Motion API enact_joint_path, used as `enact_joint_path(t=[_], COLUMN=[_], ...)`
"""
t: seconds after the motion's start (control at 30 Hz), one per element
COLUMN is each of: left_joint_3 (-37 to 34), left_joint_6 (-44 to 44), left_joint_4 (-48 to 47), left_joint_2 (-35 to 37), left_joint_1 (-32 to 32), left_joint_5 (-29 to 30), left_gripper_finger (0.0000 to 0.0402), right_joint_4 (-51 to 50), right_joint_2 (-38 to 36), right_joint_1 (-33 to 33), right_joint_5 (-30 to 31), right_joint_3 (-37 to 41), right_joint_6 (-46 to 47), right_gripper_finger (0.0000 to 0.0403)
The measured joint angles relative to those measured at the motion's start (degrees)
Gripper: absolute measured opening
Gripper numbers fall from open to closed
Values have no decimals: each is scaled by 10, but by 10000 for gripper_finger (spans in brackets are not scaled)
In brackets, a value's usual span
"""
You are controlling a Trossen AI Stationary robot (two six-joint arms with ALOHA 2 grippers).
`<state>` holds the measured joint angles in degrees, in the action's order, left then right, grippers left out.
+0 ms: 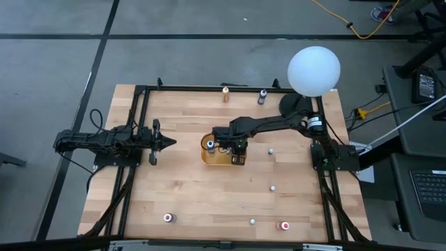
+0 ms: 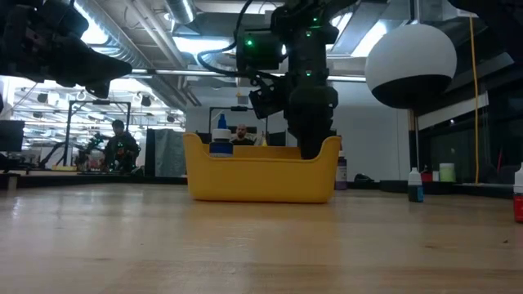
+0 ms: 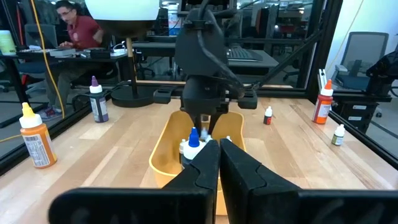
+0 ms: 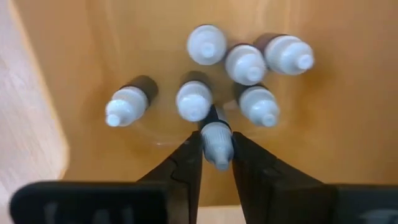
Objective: Pick & Place food coloring
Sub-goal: Put the black food coloring bottle into the yellow bin
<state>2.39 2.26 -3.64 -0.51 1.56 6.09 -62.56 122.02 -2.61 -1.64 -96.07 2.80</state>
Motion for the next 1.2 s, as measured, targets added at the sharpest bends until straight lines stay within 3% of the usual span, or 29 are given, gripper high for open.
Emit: enact_joint_path(t=[1.2], left_joint_3=[0], left_joint_6=[0], left_joint_4=[0], left_joint_2=[0], left_joint_1=[0], left_joint_5=[0], left_gripper_finger=[8], right_joint_4=[-3], right_joint_2=[0], right_joint_1=[-10], right_joint_5=[-16], right_joint_3=[0], right_joint_6=[15], right_gripper_finger=[91])
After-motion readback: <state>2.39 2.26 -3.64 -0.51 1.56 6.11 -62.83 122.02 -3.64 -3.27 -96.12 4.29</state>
